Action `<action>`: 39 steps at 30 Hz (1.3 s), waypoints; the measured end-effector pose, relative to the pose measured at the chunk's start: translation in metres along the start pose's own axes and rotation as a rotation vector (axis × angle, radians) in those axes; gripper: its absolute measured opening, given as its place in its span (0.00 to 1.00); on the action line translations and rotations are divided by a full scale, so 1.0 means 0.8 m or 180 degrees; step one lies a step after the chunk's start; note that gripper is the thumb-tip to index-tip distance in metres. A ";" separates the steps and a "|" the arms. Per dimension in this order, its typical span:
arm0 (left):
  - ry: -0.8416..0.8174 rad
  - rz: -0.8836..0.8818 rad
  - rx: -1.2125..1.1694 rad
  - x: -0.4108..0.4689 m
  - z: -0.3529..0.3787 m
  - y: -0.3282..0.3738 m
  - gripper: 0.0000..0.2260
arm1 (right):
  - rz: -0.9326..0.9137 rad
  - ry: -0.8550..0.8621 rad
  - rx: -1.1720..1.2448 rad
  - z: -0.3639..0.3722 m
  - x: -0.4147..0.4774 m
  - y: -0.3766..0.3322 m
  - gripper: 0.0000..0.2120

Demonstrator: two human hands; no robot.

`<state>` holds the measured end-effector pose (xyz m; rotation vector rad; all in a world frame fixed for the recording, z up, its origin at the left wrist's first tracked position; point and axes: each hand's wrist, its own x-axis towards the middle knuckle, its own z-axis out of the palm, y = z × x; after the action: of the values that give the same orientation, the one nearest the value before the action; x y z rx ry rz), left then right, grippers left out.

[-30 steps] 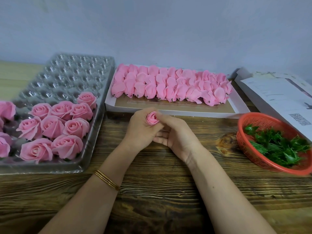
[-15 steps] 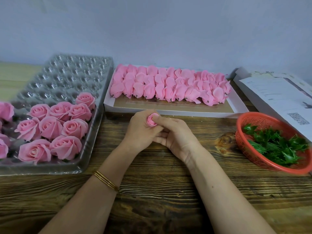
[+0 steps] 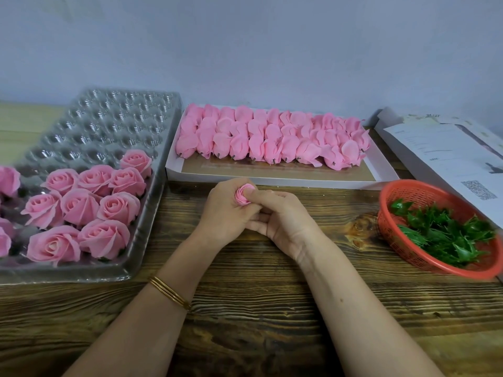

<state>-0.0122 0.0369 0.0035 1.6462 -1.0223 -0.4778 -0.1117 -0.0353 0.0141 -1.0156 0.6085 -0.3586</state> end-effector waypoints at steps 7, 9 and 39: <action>0.0002 0.0023 -0.0084 -0.001 0.001 -0.001 0.11 | 0.0003 0.0026 -0.0022 0.001 -0.001 -0.001 0.07; 0.0010 0.0041 -0.0094 -0.001 0.002 -0.002 0.11 | 0.0006 0.0038 -0.0010 0.001 -0.002 0.000 0.06; 0.0673 -0.0363 -0.1540 0.008 0.006 -0.001 0.14 | -0.0863 0.0355 -0.1549 0.012 -0.006 0.010 0.13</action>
<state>-0.0117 0.0291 0.0023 1.2896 -0.5989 -0.5632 -0.1092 -0.0224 0.0121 -1.5607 0.6762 -0.5223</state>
